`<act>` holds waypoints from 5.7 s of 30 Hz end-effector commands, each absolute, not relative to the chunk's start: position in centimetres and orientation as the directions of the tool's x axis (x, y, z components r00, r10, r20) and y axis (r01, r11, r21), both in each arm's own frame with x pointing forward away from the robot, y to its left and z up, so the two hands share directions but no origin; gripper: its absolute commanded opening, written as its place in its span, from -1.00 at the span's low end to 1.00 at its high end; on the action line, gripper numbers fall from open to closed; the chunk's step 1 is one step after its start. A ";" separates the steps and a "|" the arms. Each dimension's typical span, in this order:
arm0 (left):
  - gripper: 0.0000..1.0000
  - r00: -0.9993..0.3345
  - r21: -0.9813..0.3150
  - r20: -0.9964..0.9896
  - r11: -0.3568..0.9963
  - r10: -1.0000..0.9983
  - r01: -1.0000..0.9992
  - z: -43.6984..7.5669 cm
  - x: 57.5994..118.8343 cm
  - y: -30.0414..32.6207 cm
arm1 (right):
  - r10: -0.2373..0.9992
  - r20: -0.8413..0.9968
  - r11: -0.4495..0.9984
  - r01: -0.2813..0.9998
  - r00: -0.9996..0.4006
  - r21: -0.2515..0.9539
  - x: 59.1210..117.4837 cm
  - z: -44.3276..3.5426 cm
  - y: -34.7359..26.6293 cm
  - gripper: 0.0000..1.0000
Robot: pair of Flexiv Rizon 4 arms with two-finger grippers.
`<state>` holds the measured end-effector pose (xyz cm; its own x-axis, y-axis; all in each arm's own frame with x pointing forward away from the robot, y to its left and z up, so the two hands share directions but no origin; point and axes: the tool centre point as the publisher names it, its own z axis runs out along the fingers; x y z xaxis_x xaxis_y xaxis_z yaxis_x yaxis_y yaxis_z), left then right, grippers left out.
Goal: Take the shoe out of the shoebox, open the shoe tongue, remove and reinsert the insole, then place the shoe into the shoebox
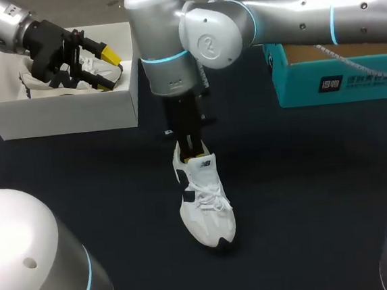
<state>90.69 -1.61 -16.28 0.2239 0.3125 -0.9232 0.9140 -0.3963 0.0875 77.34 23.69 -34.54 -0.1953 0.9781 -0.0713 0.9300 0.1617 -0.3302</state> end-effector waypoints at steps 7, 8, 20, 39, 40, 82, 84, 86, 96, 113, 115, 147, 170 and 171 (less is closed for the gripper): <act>1.00 0.225 0.088 -0.922 -0.398 0.314 0.913 -16.3 90.7 -1.5 | 0.979 -0.054 0.168 0.924 -0.198 -0.343 76.9 -34.8 23.5 1.00; 1.00 0.225 0.088 -0.922 -0.398 0.314 0.913 -16.3 90.7 -1.5 | 0.979 -0.054 0.168 0.924 -0.198 -0.344 76.8 -34.9 23.5 1.00; 1.00 0.225 0.088 -0.922 -0.398 0.314 0.913 -16.3 90.7 -1.5 | 0.980 -0.041 0.169 0.916 -0.196 -0.363 76.2 -34.8 23.4 1.00; 1.00 0.225 0.088 -0.922 -0.398 0.314 0.913 -16.3 90.7 -1.5 | 0.985 -0.054 0.134 0.917 -0.166 -0.375 72.9 -33.2 22.5 1.00; 1.00 0.225 0.088 -0.922 -0.398 0.314 0.913 -16.3 90.7 -1.5 | 0.986 -0.054 0.128 0.920 -0.159 -0.371 72.5 -32.8 22.4 1.00; 1.00 0.225 0.088 -0.922 -0.398 0.314 0.913 -16.3 90.7 -1.5 | 0.990 -0.028 0.128 0.958 -0.140 -0.258 75.1 -35.6 22.8 -1.00; 1.00 0.225 0.088 -0.922 -0.398 0.314 0.913 -16.3 90.7 -1.5 | 0.988 -0.029 0.139 0.960 -0.150 -0.245 75.0 -34.8 22.9 -1.00; 1.00 0.225 0.088 -0.922 -0.398 0.314 0.913 -16.3 90.7 -1.5 | 0.988 -0.024 0.146 0.964 -0.155 -0.224 74.7 -33.9 22.8 -1.00; 1.00 0.225 0.088 -0.922 -0.398 0.314 0.913 -16.3 90.7 -1.5 | 0.976 -0.061 0.192 0.960 -0.208 -0.204 73.3 -31.7 22.8 -1.00; 1.00 0.225 0.088 -0.922 -0.398 0.314 0.913 -16.3 90.7 -1.5 | 0.967 0.000 0.253 0.958 -0.255 -0.131 75.4 -34.0 22.4 -1.00; 1.00 0.225 0.088 -0.922 -0.398 0.314 0.913 -16.3 90.7 -1.5 | 0.935 -0.011 0.352 0.933 -0.353 -0.074 75.6 -33.0 22.5 -1.00; 1.00 0.225 0.088 -0.922 -0.398 0.314 0.913 -16.3 90.7 -1.5 | -0.137 -0.292 0.981 -0.169 -0.947 0.089 81.4 -29.7 23.3 -1.00; 1.00 0.225 0.088 -0.922 -0.398 0.314 0.913 -16.3 90.7 -1.5 | -0.213 -0.347 0.974 -0.227 -0.913 -0.002 85.7 -31.5 23.7 0.13; 1.00 0.225 0.088 -0.922 -0.398 0.314 0.913 -16.3 90.7 -1.5 | -0.213 -0.347 0.974 -0.227 -0.913 -0.002 85.7 -31.5 23.7 0.17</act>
<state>90.69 -1.61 -16.27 0.2239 0.3125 -0.9232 0.9139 -0.3963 0.0875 85.64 22.33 -30.99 -0.9102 -0.2355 -0.3406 -0.2636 0.9639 0.0380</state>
